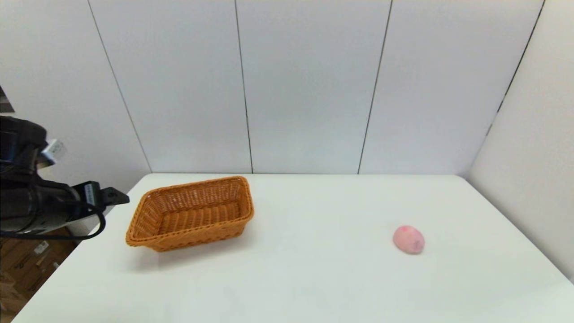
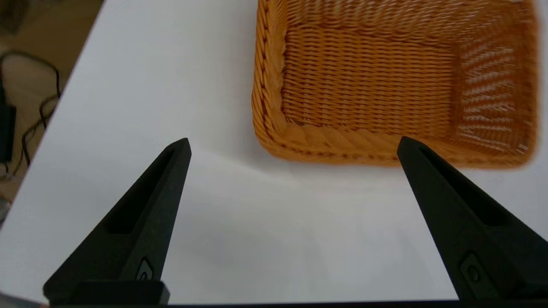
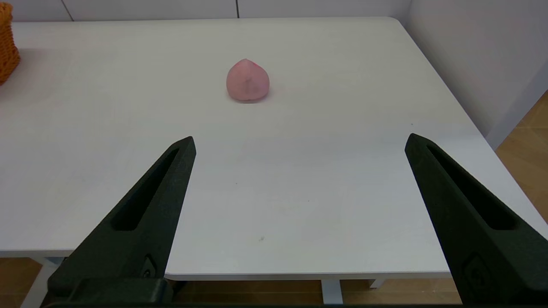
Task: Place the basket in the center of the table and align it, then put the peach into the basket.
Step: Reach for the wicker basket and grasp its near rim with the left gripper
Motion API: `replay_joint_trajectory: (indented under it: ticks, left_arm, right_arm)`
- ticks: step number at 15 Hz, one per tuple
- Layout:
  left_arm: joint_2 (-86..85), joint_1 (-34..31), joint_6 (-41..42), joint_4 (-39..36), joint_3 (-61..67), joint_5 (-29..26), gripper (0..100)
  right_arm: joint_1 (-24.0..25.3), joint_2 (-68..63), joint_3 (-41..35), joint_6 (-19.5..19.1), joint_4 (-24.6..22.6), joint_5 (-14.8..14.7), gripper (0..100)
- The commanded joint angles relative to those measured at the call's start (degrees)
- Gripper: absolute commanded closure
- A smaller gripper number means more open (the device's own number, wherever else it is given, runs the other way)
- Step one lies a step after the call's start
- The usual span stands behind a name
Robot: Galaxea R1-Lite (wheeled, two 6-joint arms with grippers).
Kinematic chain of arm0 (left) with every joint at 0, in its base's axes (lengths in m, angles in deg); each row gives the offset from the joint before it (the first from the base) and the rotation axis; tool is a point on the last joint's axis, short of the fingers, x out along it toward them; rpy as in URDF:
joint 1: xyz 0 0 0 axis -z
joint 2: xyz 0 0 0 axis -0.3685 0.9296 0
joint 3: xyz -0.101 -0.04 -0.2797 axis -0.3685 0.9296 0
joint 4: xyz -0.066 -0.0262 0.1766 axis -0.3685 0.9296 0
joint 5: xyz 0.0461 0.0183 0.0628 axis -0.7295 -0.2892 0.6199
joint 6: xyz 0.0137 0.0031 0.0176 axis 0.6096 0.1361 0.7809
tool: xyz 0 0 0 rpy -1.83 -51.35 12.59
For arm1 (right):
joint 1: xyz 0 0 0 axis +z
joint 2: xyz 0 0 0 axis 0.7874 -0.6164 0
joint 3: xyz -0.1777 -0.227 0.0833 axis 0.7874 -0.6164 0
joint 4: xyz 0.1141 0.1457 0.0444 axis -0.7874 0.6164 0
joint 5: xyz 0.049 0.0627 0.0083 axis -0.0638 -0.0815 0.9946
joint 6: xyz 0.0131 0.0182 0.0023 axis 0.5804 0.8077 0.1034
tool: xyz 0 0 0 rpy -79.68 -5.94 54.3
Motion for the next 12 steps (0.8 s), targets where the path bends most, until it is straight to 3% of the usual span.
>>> replay_joint_trajectory:
  ticks: [1,11,12]
  left_arm:
    - [22.0,-1.93,-0.82,0.1,-8.72,-0.28,0]
    - [36.5,-3.07,-0.55,0.27,-18.65,-4.15,0]
    - [37.2,-3.07,-0.55,0.27,-19.18,-4.24,100]
  right_arm:
    - [0.0,0.01,0.0,0.2,0.06,0.0,0]
    - [0.0,0.01,0.0,0.03,0.06,0.0,0]
    - [0.0,0.01,0.0,0.03,0.06,0.0,0]
